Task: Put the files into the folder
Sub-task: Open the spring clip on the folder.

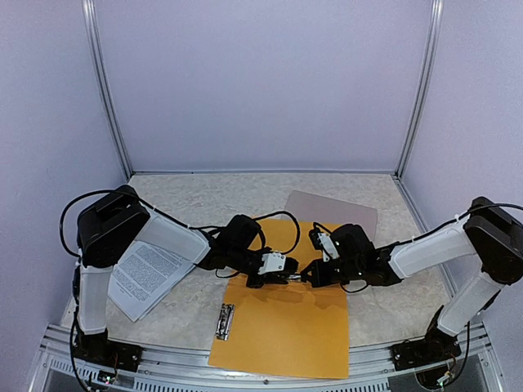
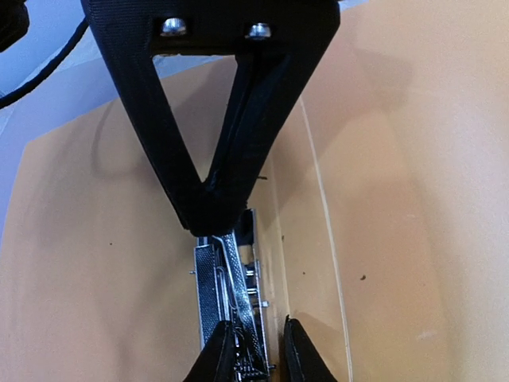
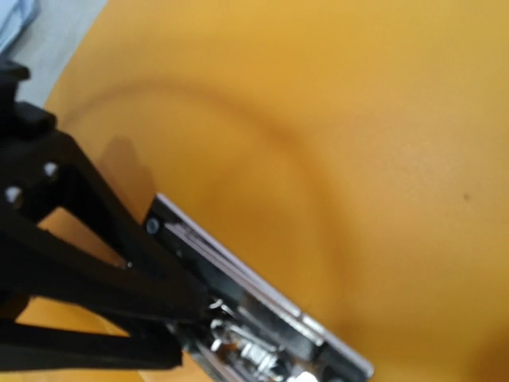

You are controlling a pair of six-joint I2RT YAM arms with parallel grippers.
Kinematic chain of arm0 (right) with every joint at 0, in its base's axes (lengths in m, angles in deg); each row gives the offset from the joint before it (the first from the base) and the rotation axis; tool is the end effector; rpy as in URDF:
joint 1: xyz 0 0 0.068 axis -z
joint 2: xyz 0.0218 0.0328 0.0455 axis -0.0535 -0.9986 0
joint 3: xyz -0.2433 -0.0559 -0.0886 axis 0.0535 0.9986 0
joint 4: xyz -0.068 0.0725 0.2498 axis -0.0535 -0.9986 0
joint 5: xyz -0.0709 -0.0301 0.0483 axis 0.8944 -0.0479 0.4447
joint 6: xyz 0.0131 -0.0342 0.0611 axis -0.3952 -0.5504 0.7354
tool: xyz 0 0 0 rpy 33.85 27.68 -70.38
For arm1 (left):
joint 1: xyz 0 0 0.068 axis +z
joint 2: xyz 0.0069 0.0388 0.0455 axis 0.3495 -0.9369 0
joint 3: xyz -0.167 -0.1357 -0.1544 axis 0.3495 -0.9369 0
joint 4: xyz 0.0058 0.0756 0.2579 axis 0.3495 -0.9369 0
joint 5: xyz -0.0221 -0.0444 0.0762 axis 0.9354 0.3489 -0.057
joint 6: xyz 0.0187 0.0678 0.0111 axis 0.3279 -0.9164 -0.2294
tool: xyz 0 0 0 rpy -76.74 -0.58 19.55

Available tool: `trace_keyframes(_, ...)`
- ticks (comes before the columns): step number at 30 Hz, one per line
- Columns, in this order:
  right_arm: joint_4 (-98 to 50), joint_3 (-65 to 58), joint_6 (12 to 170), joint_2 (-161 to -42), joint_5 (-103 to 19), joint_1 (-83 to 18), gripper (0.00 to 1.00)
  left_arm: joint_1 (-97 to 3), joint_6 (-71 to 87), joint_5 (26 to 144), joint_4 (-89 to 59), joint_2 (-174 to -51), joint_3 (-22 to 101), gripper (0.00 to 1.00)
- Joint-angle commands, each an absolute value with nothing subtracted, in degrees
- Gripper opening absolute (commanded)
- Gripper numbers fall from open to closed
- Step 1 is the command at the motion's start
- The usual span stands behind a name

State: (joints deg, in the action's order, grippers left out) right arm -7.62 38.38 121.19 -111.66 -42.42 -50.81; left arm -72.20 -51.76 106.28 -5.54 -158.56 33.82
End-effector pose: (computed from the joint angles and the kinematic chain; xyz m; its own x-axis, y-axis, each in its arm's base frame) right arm 0.2044 0.2365 0.1015 -0.8352 -0.0345 -0.5488 -0.3742 0.7670 0.5213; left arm 0.2484 -0.3615 0.0725 0.3835 0.5543 -0.7387 0.9235 -0.2276 0.3087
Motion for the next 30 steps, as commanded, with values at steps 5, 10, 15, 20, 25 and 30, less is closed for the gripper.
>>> trace_keyframes(5,-13.94,37.38,117.30,-109.93,-40.56,-53.10,0.00,-71.97,-45.74,104.76,-2.49,-156.90,27.00,0.26)
trace_keyframes(10,-16.37,35.84,116.55,-107.90,-38.76,-54.15,0.00,-71.49,-41.85,103.53,0.05,-154.43,26.85,0.35)
trace_keyframes(15,-18.66,33.59,115.46,-107.70,-37.54,-55.56,0.00,-70.93,-38.61,102.26,1.35,-152.24,26.59,0.46)
trace_keyframes(20,-19.75,31.52,114.96,-107.89,-37.15,-56.70,0.00,-70.23,-35.46,99.11,2.64,-149.20,24.70,0.53)
trace_keyframes(25,-19.77,29.02,114.93,-107.95,-36.91,-57.91,0.03,-70.01,-32.86,96.71,2.09,-145.95,21.51,0.58)
trace_keyframes(30,-19.96,26.80,114.74,-109.54,-37.17,-59.09,0.05,-70.02,-27.72,92.63,1.32,-141.16,17.62,0.61)
